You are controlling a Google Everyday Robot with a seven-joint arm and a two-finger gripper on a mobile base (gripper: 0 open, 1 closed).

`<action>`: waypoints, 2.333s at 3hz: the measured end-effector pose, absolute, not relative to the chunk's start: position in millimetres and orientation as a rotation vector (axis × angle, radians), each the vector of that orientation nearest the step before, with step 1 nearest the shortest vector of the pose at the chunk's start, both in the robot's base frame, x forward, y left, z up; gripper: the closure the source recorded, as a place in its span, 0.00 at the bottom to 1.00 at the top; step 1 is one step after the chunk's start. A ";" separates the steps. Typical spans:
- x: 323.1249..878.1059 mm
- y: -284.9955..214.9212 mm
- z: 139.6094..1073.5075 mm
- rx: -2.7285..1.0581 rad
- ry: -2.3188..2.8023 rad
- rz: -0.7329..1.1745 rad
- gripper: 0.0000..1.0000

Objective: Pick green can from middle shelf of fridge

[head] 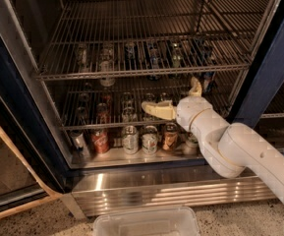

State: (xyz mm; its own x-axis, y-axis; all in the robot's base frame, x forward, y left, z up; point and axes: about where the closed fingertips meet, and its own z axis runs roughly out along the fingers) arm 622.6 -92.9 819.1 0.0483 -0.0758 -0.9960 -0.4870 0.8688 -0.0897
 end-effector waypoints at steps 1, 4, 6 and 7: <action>643.3 -90.9 822.5 -0.424 1.486 0.340 0.00; 706.5 -87.0 799.6 -0.376 1.506 0.318 0.00; 737.4 -99.0 797.4 -0.359 1.523 0.264 0.18; 747.9 -107.0 786.2 -0.341 1.568 0.231 0.23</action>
Offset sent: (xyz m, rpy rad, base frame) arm 0.0739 0.0096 -0.0181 0.0801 0.0197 -0.0301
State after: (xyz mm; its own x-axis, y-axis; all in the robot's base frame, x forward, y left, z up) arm 747.9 -107.0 786.2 -0.0036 -0.0714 -0.9974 -0.3563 0.9321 -0.0654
